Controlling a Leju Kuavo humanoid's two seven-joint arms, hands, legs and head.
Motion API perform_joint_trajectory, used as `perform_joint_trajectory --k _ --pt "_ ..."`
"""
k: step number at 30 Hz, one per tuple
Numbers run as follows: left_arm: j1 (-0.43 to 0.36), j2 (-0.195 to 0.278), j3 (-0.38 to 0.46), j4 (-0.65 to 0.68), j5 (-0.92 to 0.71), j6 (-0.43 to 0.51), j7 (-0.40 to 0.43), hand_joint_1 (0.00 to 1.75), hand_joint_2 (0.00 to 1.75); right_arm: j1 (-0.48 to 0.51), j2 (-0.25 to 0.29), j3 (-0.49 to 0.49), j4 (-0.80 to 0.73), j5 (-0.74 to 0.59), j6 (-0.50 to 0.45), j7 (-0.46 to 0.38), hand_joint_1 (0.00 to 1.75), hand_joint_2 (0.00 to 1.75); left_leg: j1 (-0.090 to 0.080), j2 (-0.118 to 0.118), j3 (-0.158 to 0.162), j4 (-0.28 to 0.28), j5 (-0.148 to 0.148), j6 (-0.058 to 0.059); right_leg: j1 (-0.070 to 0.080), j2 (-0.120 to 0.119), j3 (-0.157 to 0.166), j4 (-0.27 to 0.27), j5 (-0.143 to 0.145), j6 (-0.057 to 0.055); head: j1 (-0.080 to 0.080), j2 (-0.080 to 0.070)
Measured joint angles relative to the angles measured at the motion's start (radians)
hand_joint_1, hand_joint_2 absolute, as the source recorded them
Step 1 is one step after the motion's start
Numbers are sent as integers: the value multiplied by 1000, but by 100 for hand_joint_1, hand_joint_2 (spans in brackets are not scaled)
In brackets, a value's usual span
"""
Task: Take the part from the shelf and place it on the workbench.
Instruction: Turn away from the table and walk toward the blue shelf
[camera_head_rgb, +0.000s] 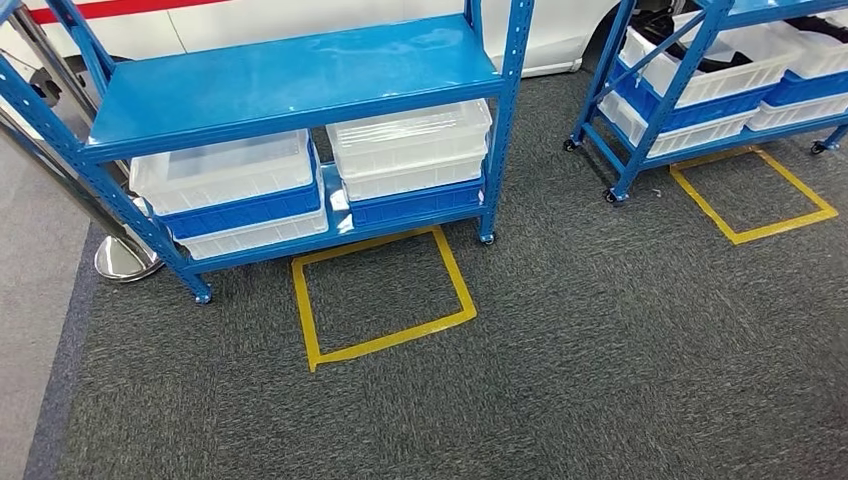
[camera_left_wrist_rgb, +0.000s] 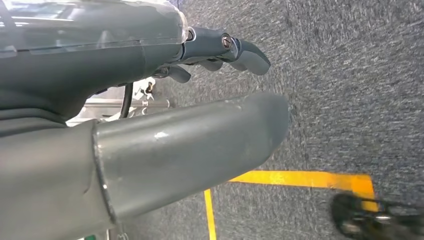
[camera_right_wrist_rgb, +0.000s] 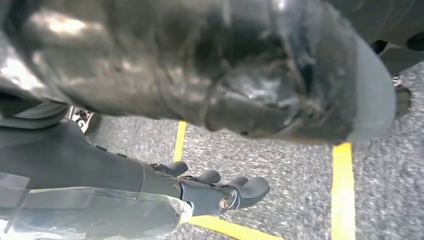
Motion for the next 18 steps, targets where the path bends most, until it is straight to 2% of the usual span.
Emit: perform_joint_trajectory --k 1,2,3,5,7,8,9,11,12,13,14,15,17,18 --pt "2 1 0 0 0 0 0 0 0 1 1 0 0 0 0 -1 0 0 -5 6 27 -63 30 10 2 -3 8 0 -9 3 0 0" --pt "2 2 1 -1 0 0 0 0 0 1 2 -1 0 0 0 -2 0 0 -11 12 49 -112 47 20 1 -4 15 -1 -17 8 0 0" --pt "2 2 1 -2 1 0 0 0 0 1 3 -1 0 0 0 -2 0 0 -17 16 63 -141 50 29 0 -6 22 -5 -24 14 0 0" --pt "3 2 2 -4 1 0 0 0 0 -2 4 -1 0 0 0 -2 0 0 -22 15 80 -161 35 42 -2 -8 40 -4 -22 29 0 0" --pt "5 2 3 -6 1 0 0 0 0 -6 4 -1 0 0 0 -2 0 0 -17 9 114 -185 26 52 -4 -6 35 37 -7 41 0 0" --pt "5 2 3 -6 1 0 0 0 0 -7 4 -1 -1 0 0 -2 0 0 -14 6 133 -194 22 56 -5 -1 11 79 -3 45 0 0" --pt "4 2 3 -7 1 0 0 0 0 -8 4 -2 -1 0 0 -2 0 0 -11 4 150 -201 15 58 -6 4 -30 136 -7 48 0 0" --pt "2 2 4 -7 1 -1 0 0 0 -6 4 -2 -1 1 0 -2 0 0 -10 0 177 -204 -6 60 -7 12 -125 239 -49 53 -1 0" --pt "2 1 4 -7 1 -2 0 0 0 -5 4 -2 -1 1 0 -2 0 0 -9 -4 193 -204 -20 58 -8 13 -165 266 -78 56 -1 0" --pt "3 1 4 -7 1 -3 0 0 0 -3 3 -3 -1 3 0 -2 0 0 -9 -7 210 -204 -35 56 -9 13 -192 267 -99 58 -1 0" --pt "5 -1 5 -7 1 -3 0 0 0 0 2 -3 -1 4 0 -2 0 0 -7 -11 230 -204 -50 54 -9 13 -206 243 -99 59 0 0" --pt "6 -2 6 -7 1 -4 0 0 0 3 1 -4 -1 6 0 -2 0 0 -6 -14 251 -204 -67 51 -9 14 -211 198 -70 59 0 0" --pt "9 -5 8 -7 1 -4 1 0 0 11 -1 -6 -1 11 1 -2 0 0 -6 -18 288 -204 -102 42 -7 14 -210 100 63 53 0 0" --pt "8 -5 8 -7 1 -4 2 0 0 12 -1 -8 -1 12 1 -1 0 0 -7 -19 302 -206 -118 36 -4 14 -207 72 115 47 0 0"
